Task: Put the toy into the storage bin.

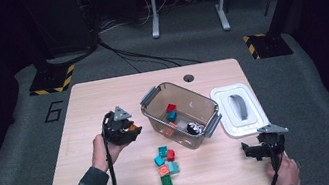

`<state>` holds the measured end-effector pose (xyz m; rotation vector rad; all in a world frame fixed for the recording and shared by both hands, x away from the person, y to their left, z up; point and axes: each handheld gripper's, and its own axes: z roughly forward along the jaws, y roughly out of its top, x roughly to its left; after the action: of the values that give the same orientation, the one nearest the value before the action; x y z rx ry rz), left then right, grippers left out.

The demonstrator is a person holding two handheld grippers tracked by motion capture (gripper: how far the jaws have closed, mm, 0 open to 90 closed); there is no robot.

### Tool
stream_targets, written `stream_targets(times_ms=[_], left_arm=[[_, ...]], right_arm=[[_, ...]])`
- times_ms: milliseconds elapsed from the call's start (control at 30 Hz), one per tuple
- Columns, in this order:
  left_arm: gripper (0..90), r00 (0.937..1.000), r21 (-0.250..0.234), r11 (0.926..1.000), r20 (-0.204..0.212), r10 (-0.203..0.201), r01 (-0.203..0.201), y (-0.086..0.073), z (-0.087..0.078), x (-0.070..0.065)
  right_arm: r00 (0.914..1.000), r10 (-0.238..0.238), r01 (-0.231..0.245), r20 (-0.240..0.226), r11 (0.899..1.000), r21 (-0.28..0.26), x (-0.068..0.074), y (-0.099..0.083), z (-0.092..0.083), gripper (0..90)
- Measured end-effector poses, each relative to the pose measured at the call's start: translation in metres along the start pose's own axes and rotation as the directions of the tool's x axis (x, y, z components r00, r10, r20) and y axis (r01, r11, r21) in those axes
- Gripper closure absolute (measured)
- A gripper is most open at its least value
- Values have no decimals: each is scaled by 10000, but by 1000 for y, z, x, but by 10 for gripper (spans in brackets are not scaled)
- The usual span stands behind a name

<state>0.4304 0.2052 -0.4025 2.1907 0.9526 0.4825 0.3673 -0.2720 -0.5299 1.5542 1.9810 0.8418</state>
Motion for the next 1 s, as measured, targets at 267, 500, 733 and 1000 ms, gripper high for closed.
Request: stream_targets(times_ms=[267,500,733,1000], left_arm=[[593,9993,-182,9993,-155,333,-336,23,-7,1],[592,9982,-327,9981,-322,514,-524,43,-8,0],[592,9966,-428,9964,-431,708,-726,62,-4,-1],[592,9953,-448,9950,-437,869,-889,79,6,-5]], right_arm=[[10000,-1,1,-1,10000,3,0,0,0,0],[10000,3,-3,0,10000,4,0,0,0,0],[10000,4,-4,-1,10000,3,0,0,0,0],[10000,1,-1,0,10000,4,0,0,0,0]])
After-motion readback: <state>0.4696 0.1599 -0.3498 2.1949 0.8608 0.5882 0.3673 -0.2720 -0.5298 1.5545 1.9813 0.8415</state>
